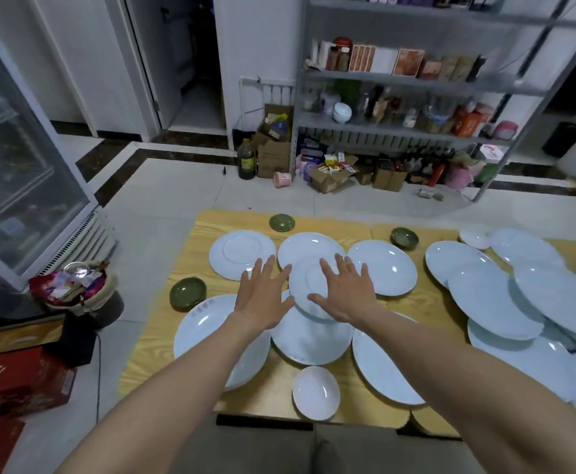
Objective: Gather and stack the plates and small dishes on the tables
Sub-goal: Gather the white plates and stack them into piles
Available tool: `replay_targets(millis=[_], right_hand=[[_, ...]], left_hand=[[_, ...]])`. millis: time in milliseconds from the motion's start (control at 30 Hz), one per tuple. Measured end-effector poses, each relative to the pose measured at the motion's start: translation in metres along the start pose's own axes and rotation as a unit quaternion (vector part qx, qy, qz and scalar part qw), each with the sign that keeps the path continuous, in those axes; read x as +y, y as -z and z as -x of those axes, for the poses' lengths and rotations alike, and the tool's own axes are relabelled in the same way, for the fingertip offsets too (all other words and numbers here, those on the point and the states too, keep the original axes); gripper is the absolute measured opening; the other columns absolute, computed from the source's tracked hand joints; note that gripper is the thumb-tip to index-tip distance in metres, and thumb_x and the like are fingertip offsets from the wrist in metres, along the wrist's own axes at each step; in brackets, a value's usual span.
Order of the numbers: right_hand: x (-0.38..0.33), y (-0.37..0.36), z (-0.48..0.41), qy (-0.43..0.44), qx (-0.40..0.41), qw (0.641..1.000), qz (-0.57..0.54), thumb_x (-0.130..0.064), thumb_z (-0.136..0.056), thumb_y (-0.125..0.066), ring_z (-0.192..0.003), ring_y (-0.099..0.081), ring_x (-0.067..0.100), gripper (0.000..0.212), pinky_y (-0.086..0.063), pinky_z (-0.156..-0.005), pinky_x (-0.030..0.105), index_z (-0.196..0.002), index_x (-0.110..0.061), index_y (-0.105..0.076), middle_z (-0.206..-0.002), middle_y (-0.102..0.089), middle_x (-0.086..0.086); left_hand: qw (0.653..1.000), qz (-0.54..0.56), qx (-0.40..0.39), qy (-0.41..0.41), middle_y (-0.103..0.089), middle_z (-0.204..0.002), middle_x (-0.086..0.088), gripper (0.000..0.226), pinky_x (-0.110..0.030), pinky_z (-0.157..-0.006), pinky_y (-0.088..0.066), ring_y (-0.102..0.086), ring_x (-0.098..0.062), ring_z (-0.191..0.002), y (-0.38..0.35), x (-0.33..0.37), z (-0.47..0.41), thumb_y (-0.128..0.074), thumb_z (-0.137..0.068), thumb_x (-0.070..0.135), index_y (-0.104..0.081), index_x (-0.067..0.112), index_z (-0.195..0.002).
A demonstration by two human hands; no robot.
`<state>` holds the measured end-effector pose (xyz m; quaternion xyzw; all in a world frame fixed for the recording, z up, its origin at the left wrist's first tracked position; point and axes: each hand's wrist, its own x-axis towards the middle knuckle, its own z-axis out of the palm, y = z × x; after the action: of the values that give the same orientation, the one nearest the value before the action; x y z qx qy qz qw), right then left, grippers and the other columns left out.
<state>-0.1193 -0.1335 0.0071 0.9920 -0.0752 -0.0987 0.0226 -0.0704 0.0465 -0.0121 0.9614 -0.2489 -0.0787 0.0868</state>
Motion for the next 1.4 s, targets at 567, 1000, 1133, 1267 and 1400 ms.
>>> replay_targets(millis=[567,1000,1133,1267,1400], right_hand=[[0.111,-0.054,-0.071,-0.258,-0.078,0.818,-0.509,-0.038,-0.086,-0.073,-0.129,-0.049,0.032,0.07,-0.042,-0.093,0.035,-0.141,-0.004,-0.045,-0.142,-0.051,0.012],[0.105,-0.088,-0.093,-0.349,-0.091,0.756,-0.547,-0.035,-0.06,-0.092,-0.099,-0.064,0.025,0.066,-0.055,-0.082,0.033,-0.112,-0.009,-0.061,-0.111,-0.067,0.006],[0.104,-0.077,-0.094,-0.36,-0.092,0.739,-0.562,-0.031,-0.064,-0.091,-0.099,-0.06,0.025,0.066,-0.052,-0.083,0.032,-0.114,-0.01,-0.054,-0.107,-0.059,0.002],[0.106,-0.048,-0.1,-0.342,-0.048,0.743,-0.574,-0.024,-0.07,-0.088,-0.1,-0.057,0.023,0.067,-0.049,-0.087,0.032,-0.125,-0.011,-0.053,-0.109,-0.056,0.002],[0.105,-0.014,-0.107,-0.301,0.048,0.728,-0.614,-0.021,-0.068,-0.086,-0.111,-0.057,0.022,0.075,-0.049,-0.097,0.036,-0.134,-0.019,-0.049,-0.12,-0.056,-0.004]], left_hand=[[0.889,0.349,-0.029,0.297,-0.048,-0.141,-0.012,0.064,-0.036,-0.096,-0.044,-0.049,-0.03,-0.125,-0.069,0.064,-0.101,-0.061,-0.088,0.039,-0.042,0.018,-0.145],[0.804,0.415,-0.012,0.427,-0.066,-0.11,-0.006,0.052,-0.031,-0.07,-0.047,-0.06,-0.022,-0.091,-0.087,0.057,-0.12,-0.082,-0.071,0.034,-0.064,0.004,-0.11],[0.75,0.485,-0.001,0.449,-0.069,-0.1,-0.005,0.043,-0.025,-0.057,-0.046,-0.062,-0.017,-0.077,-0.081,0.056,-0.117,-0.086,-0.067,0.029,-0.069,0.005,-0.098],[0.752,0.501,0.031,0.428,-0.065,-0.09,0.002,0.028,-0.027,-0.065,-0.05,-0.06,-0.012,-0.075,-0.058,0.061,-0.118,-0.084,-0.069,0.026,-0.062,0.016,-0.082],[0.766,0.503,0.099,0.388,-0.062,-0.099,0.001,0.043,-0.033,-0.084,-0.054,-0.06,-0.02,-0.092,-0.019,0.071,-0.132,-0.085,-0.065,0.023,-0.058,0.017,-0.099]])
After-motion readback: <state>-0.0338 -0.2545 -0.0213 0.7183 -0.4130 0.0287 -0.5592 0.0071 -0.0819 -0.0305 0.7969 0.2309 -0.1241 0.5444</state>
